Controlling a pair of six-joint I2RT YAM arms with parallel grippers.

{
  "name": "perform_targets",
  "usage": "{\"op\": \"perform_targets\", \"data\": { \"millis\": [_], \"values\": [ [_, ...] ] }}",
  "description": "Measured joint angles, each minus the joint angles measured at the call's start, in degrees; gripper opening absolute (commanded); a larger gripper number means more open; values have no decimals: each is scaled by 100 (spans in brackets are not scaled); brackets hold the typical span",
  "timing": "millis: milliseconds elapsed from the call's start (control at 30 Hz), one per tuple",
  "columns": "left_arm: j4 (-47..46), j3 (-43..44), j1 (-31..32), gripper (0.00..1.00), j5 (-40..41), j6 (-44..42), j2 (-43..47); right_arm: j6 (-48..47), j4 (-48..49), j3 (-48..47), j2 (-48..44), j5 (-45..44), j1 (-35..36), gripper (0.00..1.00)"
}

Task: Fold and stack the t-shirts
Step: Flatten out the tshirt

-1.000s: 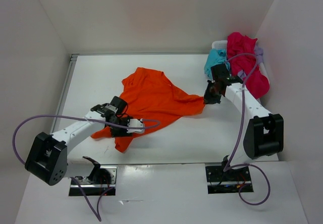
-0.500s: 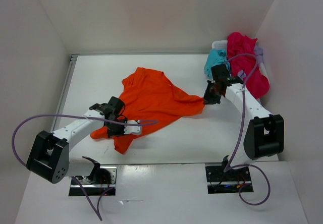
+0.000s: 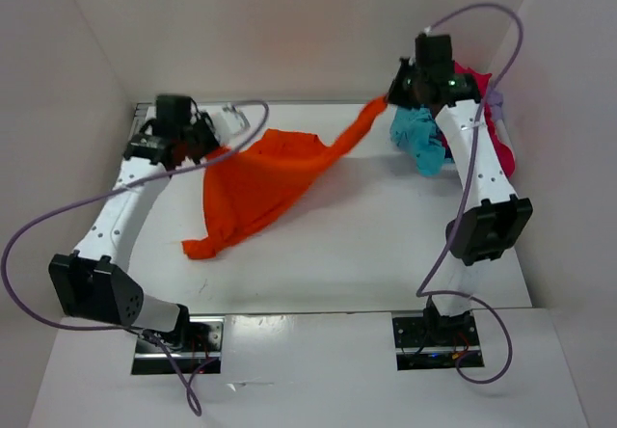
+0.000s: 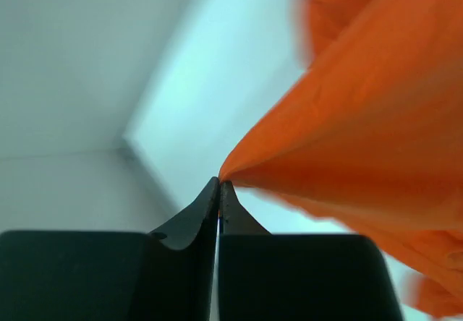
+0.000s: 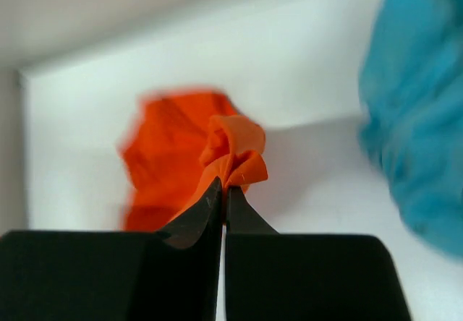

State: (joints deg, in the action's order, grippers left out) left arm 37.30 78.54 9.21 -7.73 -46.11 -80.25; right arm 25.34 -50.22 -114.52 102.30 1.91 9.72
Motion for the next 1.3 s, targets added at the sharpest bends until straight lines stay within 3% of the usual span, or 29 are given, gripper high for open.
{"op": "perform_targets", "data": {
  "millis": [133,267,333,467,667,833,933,1067,1200,1300],
  "values": [
    [-831,1716,-767,0,273,297,-317,-17,-177,-2677,501,-319,-37,0],
    [-1340,2208,-1073,0,404,157,-92,17,-170,-2747,-70,-496,-46,0],
    [-1364,1858,-1034,0,407,-46,238,31,0,-1884,-588,-588,35,0],
    [-1346,345,-835,0,603,-538,929,170,262,907,-1652,-603,354,0],
    [-789,-2090,-518,0,870,-1023,1355,1036,551,4723,-2221,-330,918,0],
    [-424,-3344,-466,0,1051,-1102,1698,1945,879,6566,-2566,297,1849,0],
    [-256,-3740,-455,0,1099,-1069,1950,2186,935,6828,-2699,393,1891,0],
    [-240,-3700,-455,0,1132,-911,1993,1956,887,6102,-2306,376,1729,0],
    [-380,-2500,-452,0,1300,-551,1311,1362,516,3128,-778,219,1123,0],
    [-1266,-800,-577,0,1561,-129,584,881,321,-103,507,-258,695,0]
  ]
}}
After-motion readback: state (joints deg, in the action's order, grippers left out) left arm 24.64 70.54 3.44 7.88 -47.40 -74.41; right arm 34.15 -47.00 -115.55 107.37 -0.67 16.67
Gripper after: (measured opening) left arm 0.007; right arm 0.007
